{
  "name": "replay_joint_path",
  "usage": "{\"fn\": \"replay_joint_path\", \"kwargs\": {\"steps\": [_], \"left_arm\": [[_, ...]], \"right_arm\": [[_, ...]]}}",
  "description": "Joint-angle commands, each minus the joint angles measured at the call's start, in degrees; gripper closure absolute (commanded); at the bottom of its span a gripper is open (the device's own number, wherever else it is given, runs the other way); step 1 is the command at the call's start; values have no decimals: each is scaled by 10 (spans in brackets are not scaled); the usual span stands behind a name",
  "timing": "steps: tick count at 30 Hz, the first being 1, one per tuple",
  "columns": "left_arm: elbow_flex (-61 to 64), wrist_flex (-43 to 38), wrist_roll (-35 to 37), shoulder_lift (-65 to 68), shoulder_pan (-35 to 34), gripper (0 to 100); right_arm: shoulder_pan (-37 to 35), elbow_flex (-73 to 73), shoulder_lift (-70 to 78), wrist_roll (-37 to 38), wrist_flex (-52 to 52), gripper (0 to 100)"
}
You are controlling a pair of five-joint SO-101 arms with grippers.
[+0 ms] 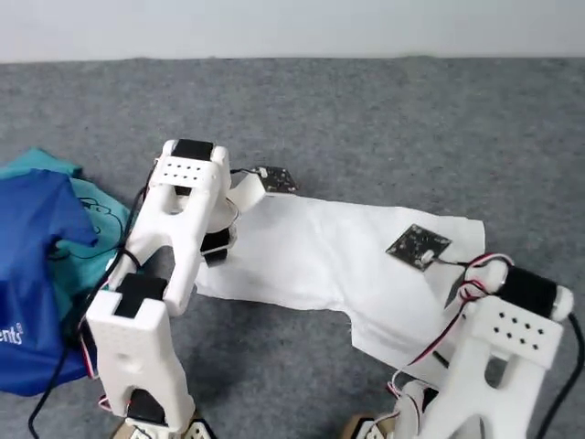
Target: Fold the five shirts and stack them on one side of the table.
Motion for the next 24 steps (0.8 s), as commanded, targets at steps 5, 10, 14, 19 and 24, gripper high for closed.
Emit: {"fn": "replay_joint_path", "kwargs": {"steps": [5,10,14,19,24], "left_arm": [[-2,14,-4,4,0,980],[-2,15,15,-54,-4,887],[1,15,33,-136,-3,836],[1,15,32,-211,-4,830],[11,13,34,-211,-3,906]], "right_arm": [[6,21,-15,4,17,932],[29,-9,-16,-40,18,707],[34,-71,-15,-47,15,692],[32,-107,-10,-49,-30,692],[19,-87,-10,-88,-132,821]]}}
